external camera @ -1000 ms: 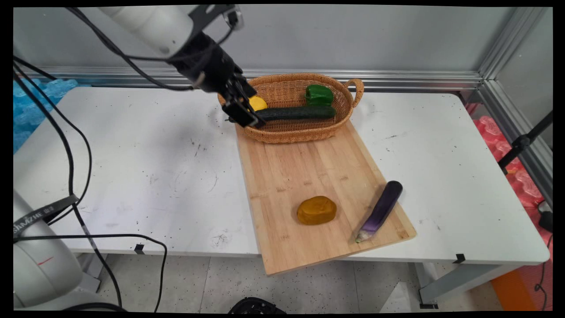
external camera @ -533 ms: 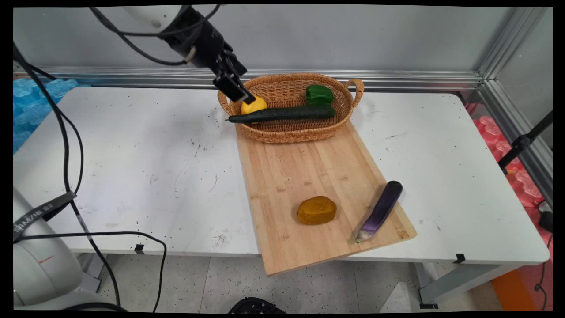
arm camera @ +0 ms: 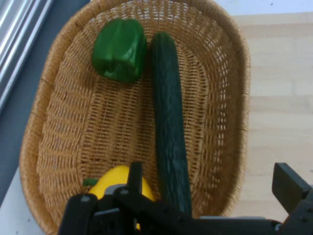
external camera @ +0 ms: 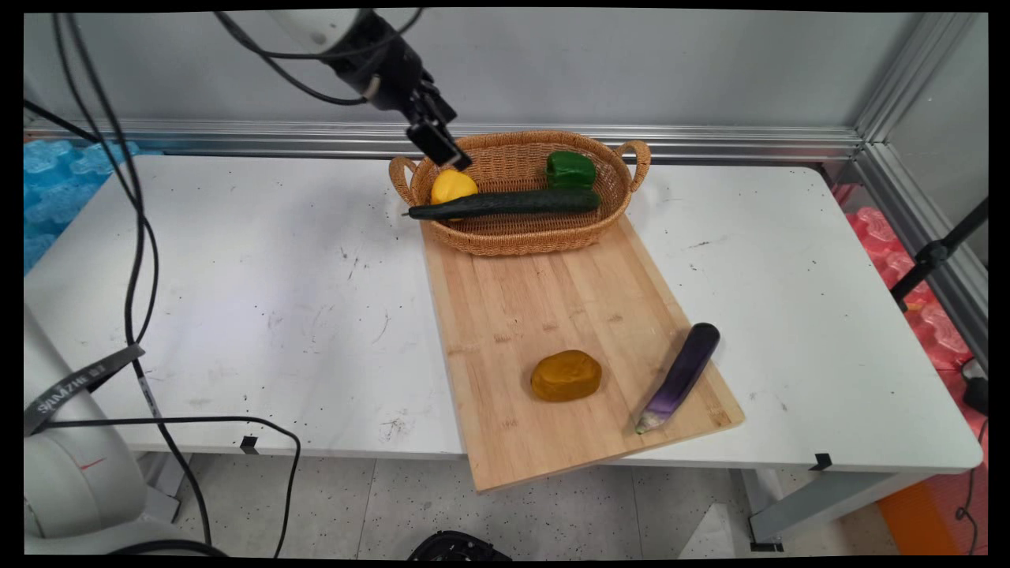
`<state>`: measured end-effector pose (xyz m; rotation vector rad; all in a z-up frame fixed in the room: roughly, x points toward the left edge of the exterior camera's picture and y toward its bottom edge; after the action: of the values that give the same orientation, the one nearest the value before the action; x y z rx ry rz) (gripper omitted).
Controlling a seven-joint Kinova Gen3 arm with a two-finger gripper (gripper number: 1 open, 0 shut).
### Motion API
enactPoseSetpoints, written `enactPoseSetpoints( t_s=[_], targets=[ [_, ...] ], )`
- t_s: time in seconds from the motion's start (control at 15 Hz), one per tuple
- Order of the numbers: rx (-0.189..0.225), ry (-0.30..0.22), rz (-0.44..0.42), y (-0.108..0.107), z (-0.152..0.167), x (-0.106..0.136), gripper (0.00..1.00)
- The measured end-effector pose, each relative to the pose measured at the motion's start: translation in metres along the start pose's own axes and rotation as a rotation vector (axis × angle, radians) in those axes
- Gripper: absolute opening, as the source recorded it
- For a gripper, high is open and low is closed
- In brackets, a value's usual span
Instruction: Pick up the cucumber from the vegetable basket
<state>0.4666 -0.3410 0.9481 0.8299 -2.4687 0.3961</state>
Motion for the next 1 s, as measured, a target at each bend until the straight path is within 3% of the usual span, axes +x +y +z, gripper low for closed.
enactPoseSetpoints(
  t_s=[0.4, 1.0],
  targets=[
    [-0.011, -0.006, -0.002, -0.009, 0.069, 0.015, 1.0],
    [-0.014, -0.057, -0.029, -0.015, 0.167, 0.026, 1.0]
  ],
)
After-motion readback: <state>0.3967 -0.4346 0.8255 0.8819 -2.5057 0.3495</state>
